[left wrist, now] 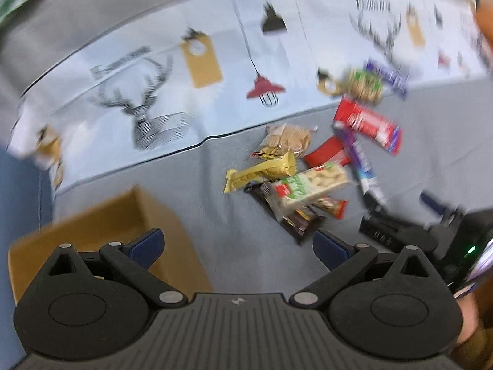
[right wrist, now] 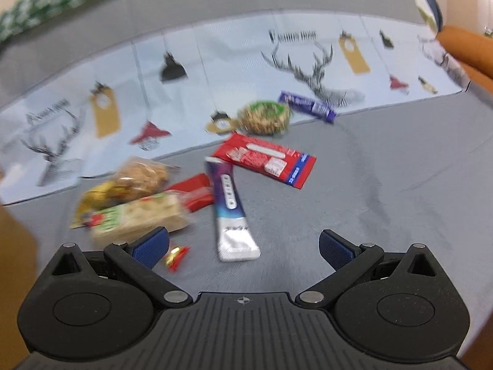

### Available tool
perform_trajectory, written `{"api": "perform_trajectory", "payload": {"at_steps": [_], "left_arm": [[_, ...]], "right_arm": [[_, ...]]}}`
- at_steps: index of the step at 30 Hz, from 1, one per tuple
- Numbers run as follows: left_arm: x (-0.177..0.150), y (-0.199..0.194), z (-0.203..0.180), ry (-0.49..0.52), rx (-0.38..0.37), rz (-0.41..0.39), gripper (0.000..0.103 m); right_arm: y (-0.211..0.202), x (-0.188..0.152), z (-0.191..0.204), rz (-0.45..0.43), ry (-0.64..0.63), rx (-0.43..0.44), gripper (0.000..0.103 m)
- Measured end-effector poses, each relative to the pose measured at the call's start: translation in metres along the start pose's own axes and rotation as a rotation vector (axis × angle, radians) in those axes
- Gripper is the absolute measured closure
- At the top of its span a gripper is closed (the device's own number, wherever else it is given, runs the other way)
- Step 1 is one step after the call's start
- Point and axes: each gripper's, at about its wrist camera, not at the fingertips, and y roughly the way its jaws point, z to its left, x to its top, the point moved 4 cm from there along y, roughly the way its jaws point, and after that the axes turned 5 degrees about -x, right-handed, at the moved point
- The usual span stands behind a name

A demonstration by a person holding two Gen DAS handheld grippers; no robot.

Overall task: Organize snacks
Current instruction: 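Grasp the yellow snack bar with the left tool while the right tool grasps the silver stick pack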

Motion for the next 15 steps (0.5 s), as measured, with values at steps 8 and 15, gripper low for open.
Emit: {"api": "perform_trajectory", "payload": {"at_steps": [8,15], "left_arm": [[0.050,0.139,0.007,0.060,0.005,0.180,0.000],[0.075,0.191,0.045,0.031,0.129,0.212,0.000]], "right_arm": [[0.092,0.005,0.014,0.069,-0.046,-0.031,0.001],[0.107,0.014,0.004,0.018,-0.046,-0.067,0.001]]}}
